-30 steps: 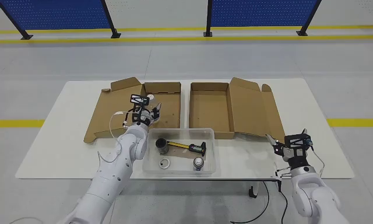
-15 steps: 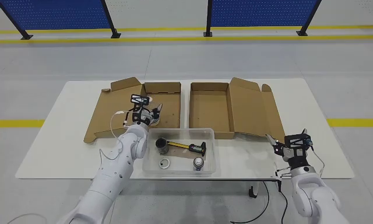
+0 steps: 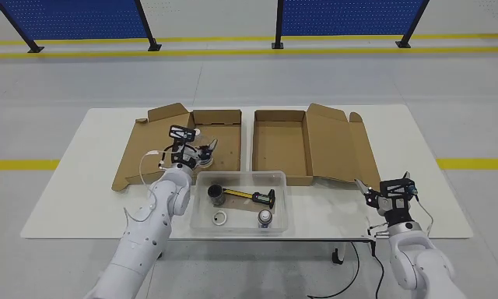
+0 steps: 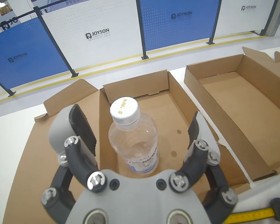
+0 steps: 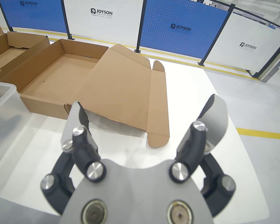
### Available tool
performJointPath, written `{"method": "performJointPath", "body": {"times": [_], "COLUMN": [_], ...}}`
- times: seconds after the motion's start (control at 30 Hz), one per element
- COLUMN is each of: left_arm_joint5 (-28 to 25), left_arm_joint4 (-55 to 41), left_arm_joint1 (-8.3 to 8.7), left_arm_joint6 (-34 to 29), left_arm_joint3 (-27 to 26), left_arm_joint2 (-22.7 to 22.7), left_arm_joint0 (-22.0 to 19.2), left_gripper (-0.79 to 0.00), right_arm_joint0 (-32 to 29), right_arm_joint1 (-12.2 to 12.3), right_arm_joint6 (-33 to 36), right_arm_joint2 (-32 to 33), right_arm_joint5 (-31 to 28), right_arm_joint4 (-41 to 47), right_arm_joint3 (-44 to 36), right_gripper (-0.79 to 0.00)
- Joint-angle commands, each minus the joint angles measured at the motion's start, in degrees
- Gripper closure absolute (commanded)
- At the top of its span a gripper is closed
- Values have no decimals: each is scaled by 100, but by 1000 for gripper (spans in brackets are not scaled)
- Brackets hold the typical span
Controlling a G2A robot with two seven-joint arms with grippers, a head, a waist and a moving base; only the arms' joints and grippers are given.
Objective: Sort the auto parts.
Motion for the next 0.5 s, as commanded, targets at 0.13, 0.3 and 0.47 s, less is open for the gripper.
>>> {"method": "performJointPath", "body": {"times": [0.13,0.3,0.47], "left_arm_joint5": [-618,-1358,-2228], "left_arm_joint4": [167,517,662], "left_arm_joint1": [173,315,427], "left_arm_joint6": [-413,-887,-1479], "left_arm_joint3": [-1412,-2489,-3202], "left_arm_joint2": [-508,-836,-1022], "left_arm_joint0": [688,1331,1929], "left_gripper": [-785,-785,-785], "right_arm_joint0": [0,0,0], "right_arm_joint1": [0,0,0], "right_arm_joint6": [0,0,0], "right_arm_joint2": [0,0,0], "right_arm_joint5": [0,0,0], "right_arm_joint4": [0,0,0], "right_arm_joint3": [0,0,0], "right_gripper": [-785,-785,-785]}}
